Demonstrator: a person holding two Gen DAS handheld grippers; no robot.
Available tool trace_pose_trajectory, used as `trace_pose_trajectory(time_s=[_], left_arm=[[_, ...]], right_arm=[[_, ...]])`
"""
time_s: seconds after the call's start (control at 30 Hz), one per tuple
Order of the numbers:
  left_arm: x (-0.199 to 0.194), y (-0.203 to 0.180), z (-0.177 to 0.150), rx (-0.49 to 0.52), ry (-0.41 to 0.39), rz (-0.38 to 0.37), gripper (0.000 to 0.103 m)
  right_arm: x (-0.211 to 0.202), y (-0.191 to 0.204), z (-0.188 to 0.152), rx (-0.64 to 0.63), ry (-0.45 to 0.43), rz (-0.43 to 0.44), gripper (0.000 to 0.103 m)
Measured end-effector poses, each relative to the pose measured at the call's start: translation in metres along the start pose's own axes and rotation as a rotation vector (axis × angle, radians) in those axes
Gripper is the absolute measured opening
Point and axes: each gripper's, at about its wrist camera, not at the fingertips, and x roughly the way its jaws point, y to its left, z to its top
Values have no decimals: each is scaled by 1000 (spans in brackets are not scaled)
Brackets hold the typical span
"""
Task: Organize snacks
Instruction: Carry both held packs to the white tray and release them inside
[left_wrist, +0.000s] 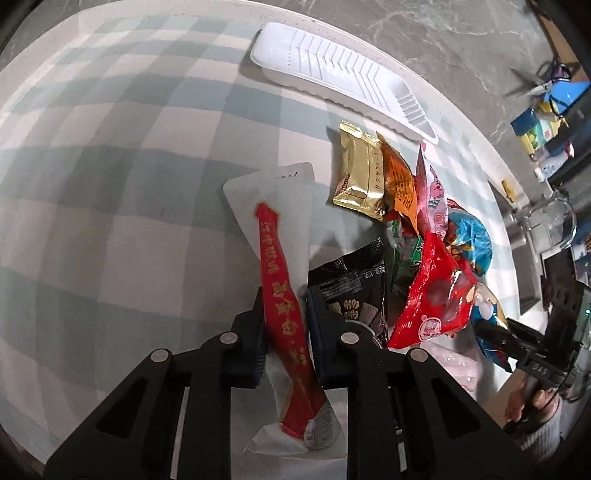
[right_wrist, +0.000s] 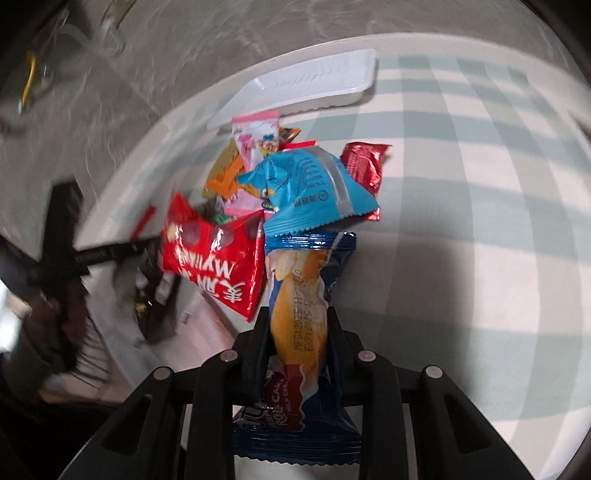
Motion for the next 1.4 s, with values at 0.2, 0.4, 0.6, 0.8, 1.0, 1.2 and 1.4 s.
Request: trace_pose_trajectory(time_s=[0.2,0.4,0.6,0.8,1.0,1.2,1.4], left_arm=[[-4,1,-1,-17,-9,-44,18],[-20,3,-6,-21,-27,-83,18],[-34,13,-6,-45,-36,-116,18],[-51,17,2,-51,-51,-152,18],[-61,19,20,-61,-68,-188,18],[-66,15,47,-50,-80,-223,18],[-67,13,80,-31,-85,-233,18]], right_arm=[[-8,-17,0,129,-42,110,29],[-17,-25,-2,212,-79,188,29],[-28,-27,-6,268,-102,272,29],[-35,-25,-4,306,-120,357,29],[-37,-20,12,319,-142,390,29],[-38,-17,38,327,-163,409,29],[-37,-17,66,332,-173,407,29]])
